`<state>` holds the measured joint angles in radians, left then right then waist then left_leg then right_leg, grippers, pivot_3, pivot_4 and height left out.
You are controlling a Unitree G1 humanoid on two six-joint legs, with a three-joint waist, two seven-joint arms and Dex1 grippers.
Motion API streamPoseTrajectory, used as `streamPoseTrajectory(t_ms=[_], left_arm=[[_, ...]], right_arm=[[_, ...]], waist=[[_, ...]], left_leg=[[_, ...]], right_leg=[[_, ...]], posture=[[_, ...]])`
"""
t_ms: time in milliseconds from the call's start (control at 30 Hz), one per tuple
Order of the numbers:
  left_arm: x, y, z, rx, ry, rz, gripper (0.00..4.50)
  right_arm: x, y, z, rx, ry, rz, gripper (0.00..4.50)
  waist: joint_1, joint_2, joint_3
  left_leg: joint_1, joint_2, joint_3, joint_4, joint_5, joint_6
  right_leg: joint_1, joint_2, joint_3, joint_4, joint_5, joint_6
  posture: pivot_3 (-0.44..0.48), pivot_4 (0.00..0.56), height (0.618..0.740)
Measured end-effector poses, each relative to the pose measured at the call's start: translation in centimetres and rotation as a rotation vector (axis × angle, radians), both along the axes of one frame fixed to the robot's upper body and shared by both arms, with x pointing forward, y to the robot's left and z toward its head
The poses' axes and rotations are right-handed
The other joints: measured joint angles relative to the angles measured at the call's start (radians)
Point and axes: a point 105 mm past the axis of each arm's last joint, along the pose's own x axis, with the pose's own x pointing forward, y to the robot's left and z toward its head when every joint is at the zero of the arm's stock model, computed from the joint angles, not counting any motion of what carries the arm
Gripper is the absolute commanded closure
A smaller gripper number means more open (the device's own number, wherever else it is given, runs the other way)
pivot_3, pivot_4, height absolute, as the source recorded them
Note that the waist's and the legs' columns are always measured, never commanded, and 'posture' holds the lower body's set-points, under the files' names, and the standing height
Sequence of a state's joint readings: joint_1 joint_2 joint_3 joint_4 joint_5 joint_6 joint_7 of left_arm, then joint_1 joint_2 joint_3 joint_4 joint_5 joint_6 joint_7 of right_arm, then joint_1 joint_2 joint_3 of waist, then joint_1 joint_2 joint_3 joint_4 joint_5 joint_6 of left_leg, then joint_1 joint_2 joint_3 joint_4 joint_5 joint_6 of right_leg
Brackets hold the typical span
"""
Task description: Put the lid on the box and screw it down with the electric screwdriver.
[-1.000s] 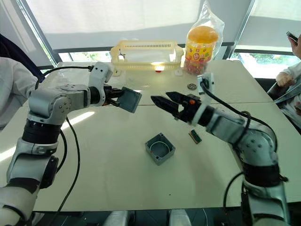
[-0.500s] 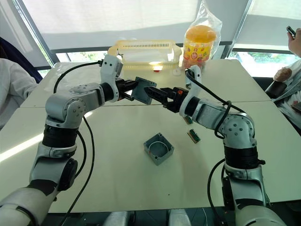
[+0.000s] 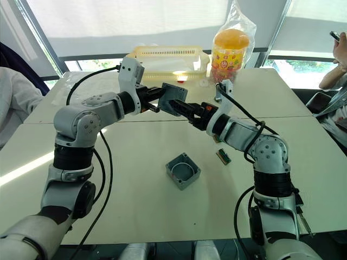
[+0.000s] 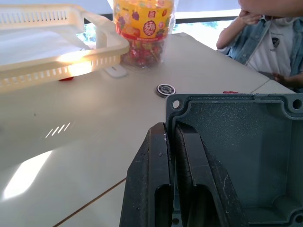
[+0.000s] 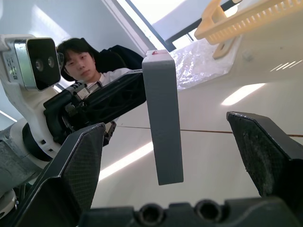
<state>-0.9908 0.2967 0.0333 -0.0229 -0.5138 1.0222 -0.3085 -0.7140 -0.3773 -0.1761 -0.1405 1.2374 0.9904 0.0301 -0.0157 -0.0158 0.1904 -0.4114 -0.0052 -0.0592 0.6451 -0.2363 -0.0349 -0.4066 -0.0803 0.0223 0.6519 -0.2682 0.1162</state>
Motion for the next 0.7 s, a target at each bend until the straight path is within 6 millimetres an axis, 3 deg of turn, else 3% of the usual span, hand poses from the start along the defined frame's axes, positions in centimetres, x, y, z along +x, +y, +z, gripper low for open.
streamPoseTrajectory(t_ms=[100, 200, 367, 433, 700], left_arm=[[-0.03, -0.02, 0.02, -0.001, 0.0, -0.004, 4.42], [-0.02, 0.06, 0.07, -0.007, 0.0, -0.003, 4.5], [0.03, 0.32, 0.2, -0.017, 0.0, 0.004, 4.5], [-0.01, 0.34, 0.18, -0.013, 0.003, 0.005, 4.5], [-0.22, 0.39, 0.37, -0.006, -0.006, 0.008, 4.5]], right_arm=[[0.02, -0.13, 0.08, 0.005, -0.001, -0.004, 0.0], [0.03, -0.23, 0.04, 0.007, 0.0, -0.007, 0.87], [-0.02, -0.25, -0.3, 0.008, 0.009, -0.003, 3.53], [-0.06, -0.18, -0.36, 0.002, 0.008, -0.001, 4.38], [-0.12, -0.1, -0.38, 0.004, 0.003, 0.009, 4.39]], waist=[[0.0, 0.0, 0.0], [0.0, 0.0, 0.0], [0.0, 0.0, 0.0], [0.0, 0.0, 0.0], [0.0, 0.0, 0.0]], left_leg=[[0.0, 0.0, 0.0, 0.0, 0.0, 0.0], [0.0, 0.0, 0.0, 0.0, 0.0, 0.0], [0.0, 0.0, 0.0, 0.0, 0.0, 0.0], [0.0, 0.0, 0.0, 0.0, 0.0, 0.0], [0.0, 0.0, 0.0, 0.0, 0.0, 0.0]], right_leg=[[0.0, 0.0, 0.0, 0.0, 0.0, 0.0], [0.0, 0.0, 0.0, 0.0, 0.0, 0.0], [0.0, 0.0, 0.0, 0.0, 0.0, 0.0], [0.0, 0.0, 0.0, 0.0, 0.0, 0.0], [0.0, 0.0, 0.0, 0.0, 0.0, 0.0]], posture=[[0.0, 0.15, 0.74], [0.0, 0.15, 0.74], [0.0, 0.15, 0.74], [0.0, 0.15, 0.74], [0.0, 0.15, 0.74]])
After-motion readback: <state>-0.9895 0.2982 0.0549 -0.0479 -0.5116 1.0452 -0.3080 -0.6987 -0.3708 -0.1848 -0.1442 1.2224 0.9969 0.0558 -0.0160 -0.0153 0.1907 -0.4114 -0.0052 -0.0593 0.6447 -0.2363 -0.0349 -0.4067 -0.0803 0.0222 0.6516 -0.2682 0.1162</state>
